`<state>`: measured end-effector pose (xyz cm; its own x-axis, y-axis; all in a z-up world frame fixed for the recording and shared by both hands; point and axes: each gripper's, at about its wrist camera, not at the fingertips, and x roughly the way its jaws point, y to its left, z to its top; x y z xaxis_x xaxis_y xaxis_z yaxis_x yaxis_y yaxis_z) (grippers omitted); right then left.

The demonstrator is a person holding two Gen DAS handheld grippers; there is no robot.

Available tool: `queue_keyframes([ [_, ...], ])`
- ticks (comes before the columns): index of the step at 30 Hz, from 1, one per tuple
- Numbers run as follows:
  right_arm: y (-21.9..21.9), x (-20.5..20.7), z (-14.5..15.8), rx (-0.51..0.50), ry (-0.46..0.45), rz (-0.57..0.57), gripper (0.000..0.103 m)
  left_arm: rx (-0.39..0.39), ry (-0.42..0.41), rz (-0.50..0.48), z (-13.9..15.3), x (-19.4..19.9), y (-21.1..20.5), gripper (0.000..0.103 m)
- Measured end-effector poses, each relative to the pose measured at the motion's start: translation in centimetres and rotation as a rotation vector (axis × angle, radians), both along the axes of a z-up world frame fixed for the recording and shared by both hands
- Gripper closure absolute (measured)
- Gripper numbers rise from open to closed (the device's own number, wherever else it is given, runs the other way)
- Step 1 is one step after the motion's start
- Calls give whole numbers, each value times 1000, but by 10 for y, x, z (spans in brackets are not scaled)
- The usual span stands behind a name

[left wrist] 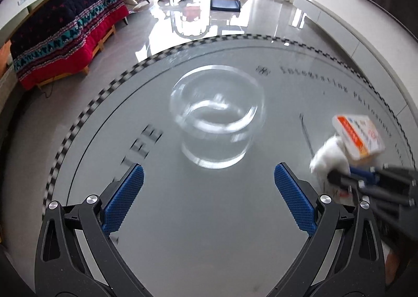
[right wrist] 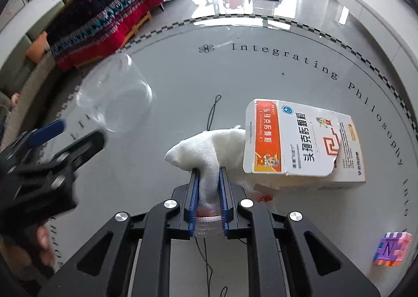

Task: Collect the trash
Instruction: 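Grasp the clear plastic bowl with the left tool while the right tool grasps the white cloth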

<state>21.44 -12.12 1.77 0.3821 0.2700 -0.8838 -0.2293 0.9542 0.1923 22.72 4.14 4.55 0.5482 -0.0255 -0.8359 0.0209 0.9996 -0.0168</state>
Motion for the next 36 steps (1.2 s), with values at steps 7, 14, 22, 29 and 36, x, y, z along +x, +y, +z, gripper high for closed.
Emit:
queue_keyframes([
  [7,-4,-10,11,68,-12,38,87,63,-8,30,-3,34,-12,6],
  [14,-8,-20,15,90,-20,53,87,35,-59,51,0,42,-8,20],
  [22,-8,-34,31,124,-33,70,87,0,-69,36,8,12,-7,20],
  [29,-11,-60,71,200,-47,72,87,-19,-102,18,35,-37,-4,20],
  [36,-14,-102,111,193,-104,76,87,-43,-135,9,63,-93,5,20],
])
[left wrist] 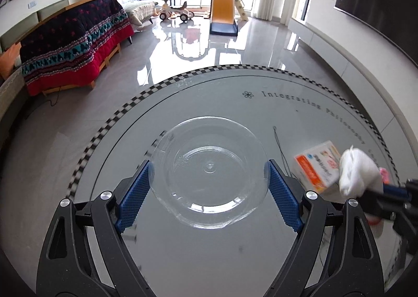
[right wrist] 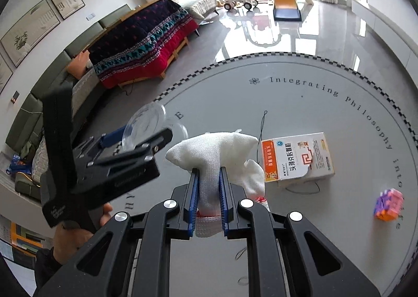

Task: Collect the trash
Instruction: 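Grasp the clear plastic bowl with the left tool while the right tool grasps the white cloth, then carry bowl and cloth over the black bin and open both tools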

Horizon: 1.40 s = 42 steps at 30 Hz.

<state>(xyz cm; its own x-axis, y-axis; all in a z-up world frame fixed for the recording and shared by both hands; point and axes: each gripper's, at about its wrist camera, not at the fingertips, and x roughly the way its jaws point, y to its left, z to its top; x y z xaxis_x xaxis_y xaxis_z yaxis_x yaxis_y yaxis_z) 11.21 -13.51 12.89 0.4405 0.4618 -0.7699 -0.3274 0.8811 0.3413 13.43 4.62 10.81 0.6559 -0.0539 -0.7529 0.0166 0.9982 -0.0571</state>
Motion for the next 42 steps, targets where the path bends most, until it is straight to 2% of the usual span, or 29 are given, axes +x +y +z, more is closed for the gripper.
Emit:
queue_keyframes([
  [7,10,-40,14,18,-6,16,87,-29,-29,-2,21,-68,20,20],
  [13,24,-84,25,36,-17,39,87,-23,-60,14,32,-132,33,20],
  [23,64,-160,20,31,-25,136,87,-48,-83,90,28,-225,74,20],
  [34,168,-266,-6,7,3,388,87,-62,-71,285,-3,-347,153,20],
  [42,235,-319,-22,-15,27,551,87,-52,-37,451,-26,-420,207,20],
])
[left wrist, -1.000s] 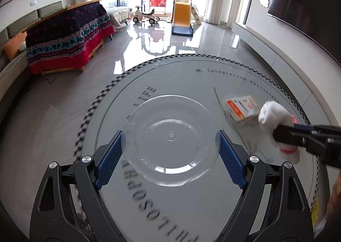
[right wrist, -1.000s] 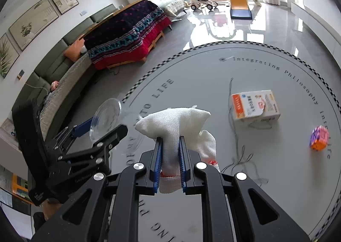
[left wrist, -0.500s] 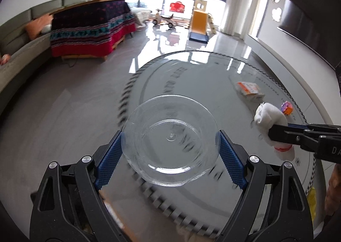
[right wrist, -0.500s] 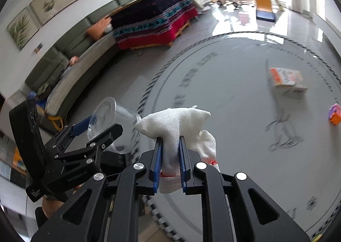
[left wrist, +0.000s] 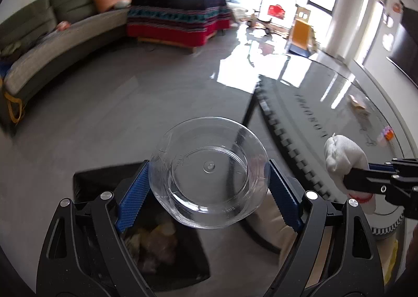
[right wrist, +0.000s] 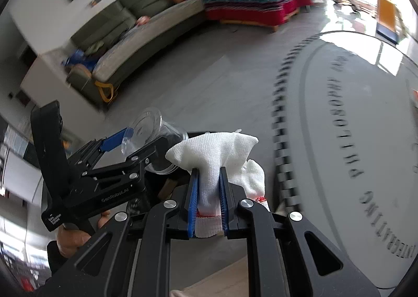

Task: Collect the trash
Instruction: 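Carry bowl and cloth over the black bin and open both tools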

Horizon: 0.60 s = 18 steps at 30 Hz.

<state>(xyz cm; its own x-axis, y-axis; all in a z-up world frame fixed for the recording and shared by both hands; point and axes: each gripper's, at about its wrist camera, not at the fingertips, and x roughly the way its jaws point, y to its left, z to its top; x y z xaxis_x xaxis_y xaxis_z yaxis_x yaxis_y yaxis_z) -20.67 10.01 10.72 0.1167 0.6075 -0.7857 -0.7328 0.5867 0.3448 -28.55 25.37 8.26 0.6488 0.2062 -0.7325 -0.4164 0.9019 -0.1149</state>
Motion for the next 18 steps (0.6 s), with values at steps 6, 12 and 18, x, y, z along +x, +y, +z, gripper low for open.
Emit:
queue_keyframes([
  [6,44,-43,-22,-25,41,128,87,-10,27,102,-18,-48,31,20],
  [12,86,-81,-52,-86,83,246,87,-27,66,168,-42,-80,60,20],
  [18,120,-107,-67,-141,74,338,80,-44,83,236,-56,-101,84,19],
])
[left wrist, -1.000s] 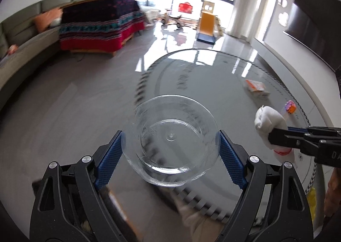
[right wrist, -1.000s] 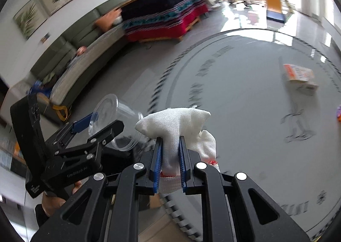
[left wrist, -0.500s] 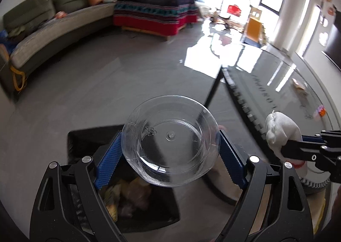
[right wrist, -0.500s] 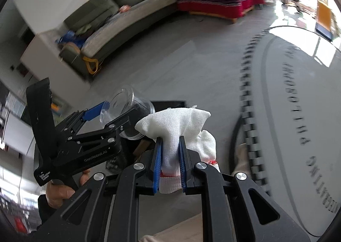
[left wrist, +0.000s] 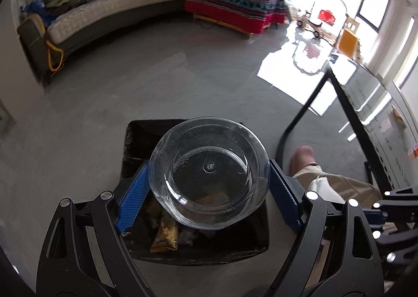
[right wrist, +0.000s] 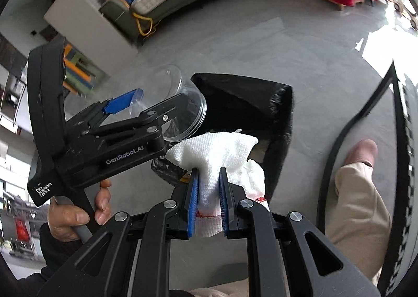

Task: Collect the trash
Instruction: 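Carry bowl and cloth over the black bin and open both tools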

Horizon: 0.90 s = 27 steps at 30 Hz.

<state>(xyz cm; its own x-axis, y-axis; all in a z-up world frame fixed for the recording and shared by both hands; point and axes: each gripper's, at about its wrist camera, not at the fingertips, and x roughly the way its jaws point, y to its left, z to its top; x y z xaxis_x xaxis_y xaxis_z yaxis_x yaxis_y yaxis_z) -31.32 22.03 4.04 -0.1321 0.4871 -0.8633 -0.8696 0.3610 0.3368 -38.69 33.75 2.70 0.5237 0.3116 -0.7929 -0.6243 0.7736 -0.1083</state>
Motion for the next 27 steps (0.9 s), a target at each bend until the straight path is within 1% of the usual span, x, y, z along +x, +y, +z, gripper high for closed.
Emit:
queue_keyframes([
  [1,5,-5,-1,-10,-20,16,53,-3,17,13,-3,-1,5,15],
  [2,14,-9,-1,-44,-69,24,25,-2,26,31,-4,-4,9,6],
  [3,16,-11,0,-43,-85,18,23,15,31,79,-3,-7,13,6],
  [4,16,-12,2,-22,-97,13,23,16,36,100,-3,-6,15,6],
  [6,20,-14,4,-16,-100,28,23,-11,29,120,-3,-5,21,6],
  [8,18,-12,4,-15,-92,15,24,-57,16,136,-4,-6,27,6],
  [10,15,-9,5,-13,-81,13,24,-74,9,137,-4,-5,29,6],
  [22,2,6,10,22,-42,-14,23,-57,22,97,2,5,16,6],
  [25,-6,12,15,47,-25,-19,23,-58,13,82,8,13,10,6],
  [27,-14,18,20,68,-13,-32,23,-80,-15,55,15,21,4,6],
])
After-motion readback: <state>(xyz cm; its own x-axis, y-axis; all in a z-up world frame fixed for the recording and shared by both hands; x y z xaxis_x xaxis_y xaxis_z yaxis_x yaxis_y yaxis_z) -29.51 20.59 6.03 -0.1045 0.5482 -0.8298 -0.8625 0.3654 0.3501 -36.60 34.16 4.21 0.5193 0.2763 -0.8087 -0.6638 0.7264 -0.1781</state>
